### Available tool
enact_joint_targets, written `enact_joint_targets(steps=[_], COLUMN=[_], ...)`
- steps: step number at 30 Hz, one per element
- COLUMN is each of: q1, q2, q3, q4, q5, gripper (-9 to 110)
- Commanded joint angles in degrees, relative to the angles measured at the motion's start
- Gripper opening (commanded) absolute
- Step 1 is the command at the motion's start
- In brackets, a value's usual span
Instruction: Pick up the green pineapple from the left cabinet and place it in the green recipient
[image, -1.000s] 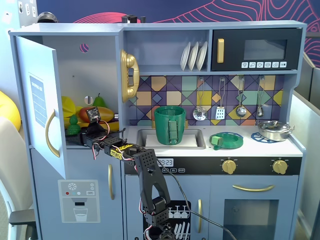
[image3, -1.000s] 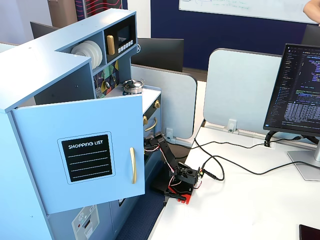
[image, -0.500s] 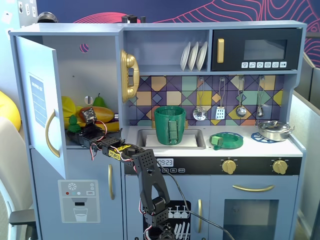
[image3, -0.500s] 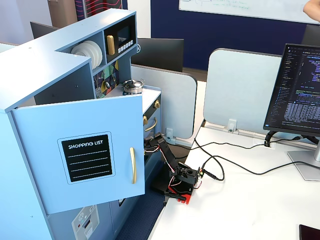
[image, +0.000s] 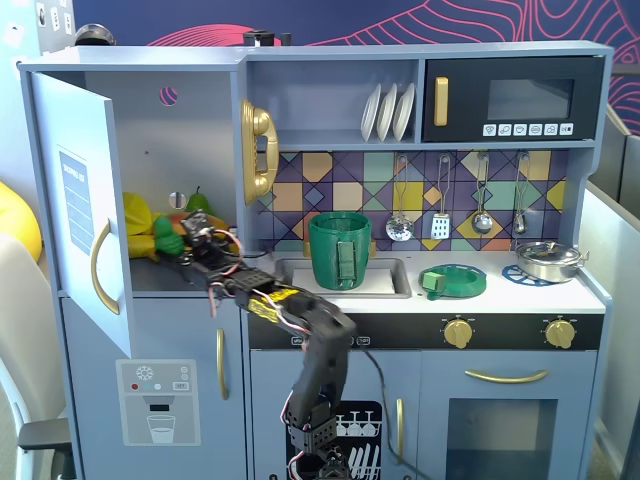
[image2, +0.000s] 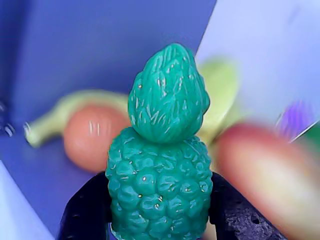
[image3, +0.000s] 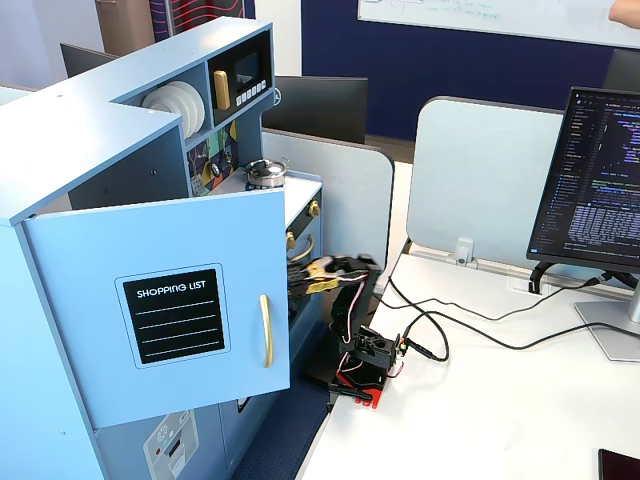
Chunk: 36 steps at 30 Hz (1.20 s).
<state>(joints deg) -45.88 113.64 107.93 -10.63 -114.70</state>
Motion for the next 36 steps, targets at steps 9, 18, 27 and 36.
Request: enact_joint_targets(steps=[9,18,27,36], q1=[5.98,21.27,38.41,49.83], q2=[37.35,46.76,42.98,23.99], q3=[16.79,17.75,9.14,-4.39], q4=[2.9,5.01,13.97,14.94], q5=[-0.97,5.36,11.6,13.97], gripper=[0,0,0,0])
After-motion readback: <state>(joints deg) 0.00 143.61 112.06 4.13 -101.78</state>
